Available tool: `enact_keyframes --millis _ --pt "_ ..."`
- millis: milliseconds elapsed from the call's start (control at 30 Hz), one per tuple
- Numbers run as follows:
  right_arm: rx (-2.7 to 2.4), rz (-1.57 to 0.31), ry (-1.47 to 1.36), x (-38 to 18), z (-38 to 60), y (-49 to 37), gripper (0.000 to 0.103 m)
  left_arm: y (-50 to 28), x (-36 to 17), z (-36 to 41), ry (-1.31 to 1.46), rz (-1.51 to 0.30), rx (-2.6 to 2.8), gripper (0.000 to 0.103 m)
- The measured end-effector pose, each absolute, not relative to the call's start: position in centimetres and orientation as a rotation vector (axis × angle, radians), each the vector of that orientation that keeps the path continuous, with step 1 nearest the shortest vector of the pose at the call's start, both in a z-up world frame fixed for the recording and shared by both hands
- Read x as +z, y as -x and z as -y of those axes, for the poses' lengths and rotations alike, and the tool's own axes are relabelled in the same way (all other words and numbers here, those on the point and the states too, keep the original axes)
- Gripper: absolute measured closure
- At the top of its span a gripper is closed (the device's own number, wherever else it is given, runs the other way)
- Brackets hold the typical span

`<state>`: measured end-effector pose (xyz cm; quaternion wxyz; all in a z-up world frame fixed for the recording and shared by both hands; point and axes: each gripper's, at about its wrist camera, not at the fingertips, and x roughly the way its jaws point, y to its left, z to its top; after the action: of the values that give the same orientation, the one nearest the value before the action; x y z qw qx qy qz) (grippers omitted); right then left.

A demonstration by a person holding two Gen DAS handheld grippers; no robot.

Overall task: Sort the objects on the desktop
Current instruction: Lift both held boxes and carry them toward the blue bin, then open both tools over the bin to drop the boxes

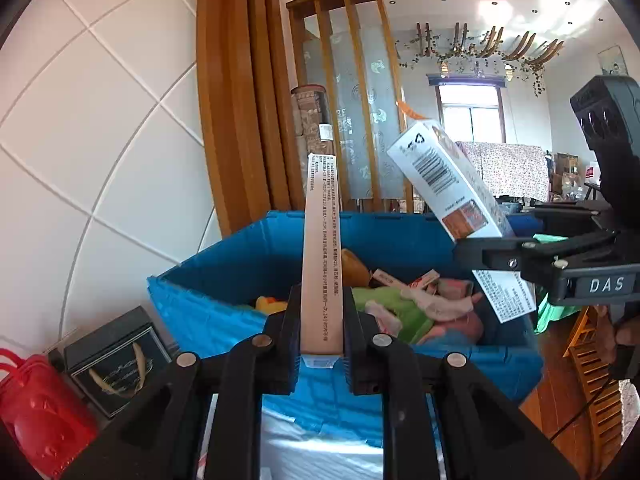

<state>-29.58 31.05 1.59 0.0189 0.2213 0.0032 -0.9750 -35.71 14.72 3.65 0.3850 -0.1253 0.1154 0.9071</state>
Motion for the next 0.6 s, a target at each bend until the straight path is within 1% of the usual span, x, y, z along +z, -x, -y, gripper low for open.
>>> enact_keyframes --millis 100,267,300,333,367,400,433,467,533,600 --pt "-3.047 0.068 -0.701 2.2 -35.6 30.4 0.055 36.8 4.7 -18.8 0.306 -0.303 2.295 0.087" --pt "-3.103 0.115 -0.700 2.7 -40.7 32.0 0.053 39.1 6.0 -24.1 0.320 -0.328 2.278 0.086" --pt "-3.136 0.114 -0.703 3.1 -41.4 32.2 0.042 39.7 6.3 -24.9 0.335 -0.330 2.271 0.085" --pt "-3.164 0.125 -0.692 3.2 -42.4 32.4 0.031 40.1 6.7 -25.8 0.345 -0.343 2.285 0.075" --pt "-3.177 0.145 -0.662 3.5 -43.0 32.6 0.009 40.5 7.0 -26.3 0.349 -0.366 2.312 0.059" --pt "-3.187 0.160 -0.624 4.0 -43.5 32.3 0.007 40.7 7.3 -26.7 0.337 -0.379 2.350 0.051" --pt "-3.197 0.164 -0.596 4.4 -43.9 32.0 0.007 40.6 7.6 -26.4 0.315 -0.372 2.383 0.039" --pt "-3.203 0.163 -0.576 4.7 -44.2 31.9 0.006 40.6 8.0 -26.2 0.296 -0.355 2.407 0.033" --pt "-3.208 0.171 -0.542 5.0 -44.7 31.6 0.003 40.5 8.6 -25.3 0.279 -0.318 2.442 0.026" --pt "-3.209 0.197 -0.524 5.0 -44.8 31.5 0.001 40.5 8.8 -24.3 0.273 -0.287 2.480 0.026"
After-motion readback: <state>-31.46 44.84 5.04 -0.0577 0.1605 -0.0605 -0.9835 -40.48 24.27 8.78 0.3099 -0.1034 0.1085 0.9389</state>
